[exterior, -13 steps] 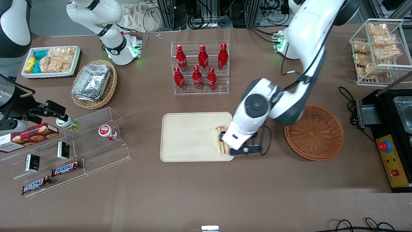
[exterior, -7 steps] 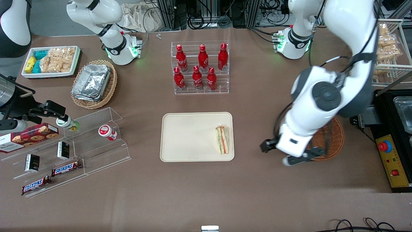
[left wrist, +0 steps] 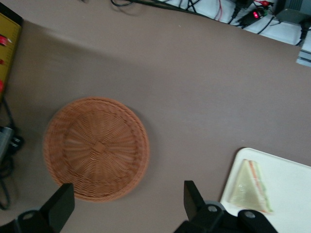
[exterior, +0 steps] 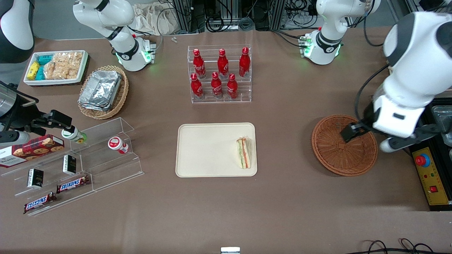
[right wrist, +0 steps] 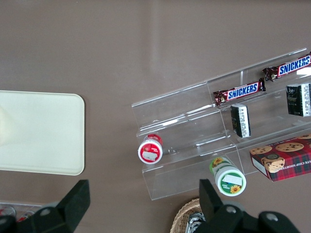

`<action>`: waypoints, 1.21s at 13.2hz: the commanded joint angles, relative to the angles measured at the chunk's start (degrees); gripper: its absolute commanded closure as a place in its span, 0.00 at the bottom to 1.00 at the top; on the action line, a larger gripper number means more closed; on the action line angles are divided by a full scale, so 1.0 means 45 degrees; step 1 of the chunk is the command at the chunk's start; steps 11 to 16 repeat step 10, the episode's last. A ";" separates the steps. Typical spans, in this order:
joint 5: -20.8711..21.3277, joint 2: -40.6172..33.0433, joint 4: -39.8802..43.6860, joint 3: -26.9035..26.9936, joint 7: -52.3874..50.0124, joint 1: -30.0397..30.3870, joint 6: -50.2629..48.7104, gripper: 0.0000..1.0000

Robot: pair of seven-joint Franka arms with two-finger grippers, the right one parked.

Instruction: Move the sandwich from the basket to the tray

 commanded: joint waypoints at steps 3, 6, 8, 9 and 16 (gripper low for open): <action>-0.1116 -0.1317 -0.1081 0.0494 0.3643 0.1581 -0.0397 0.00; -0.1273 -0.1454 -0.1061 0.1530 0.4920 0.1503 -0.0652 0.00; -0.1449 -0.1415 -0.1081 0.1709 0.4921 0.1503 -0.0653 0.00; -0.1450 -0.1415 -0.1081 0.1709 0.4921 0.1503 -0.0672 0.00; -0.1450 -0.1435 -0.1081 0.1709 0.4901 0.1484 -0.0691 0.00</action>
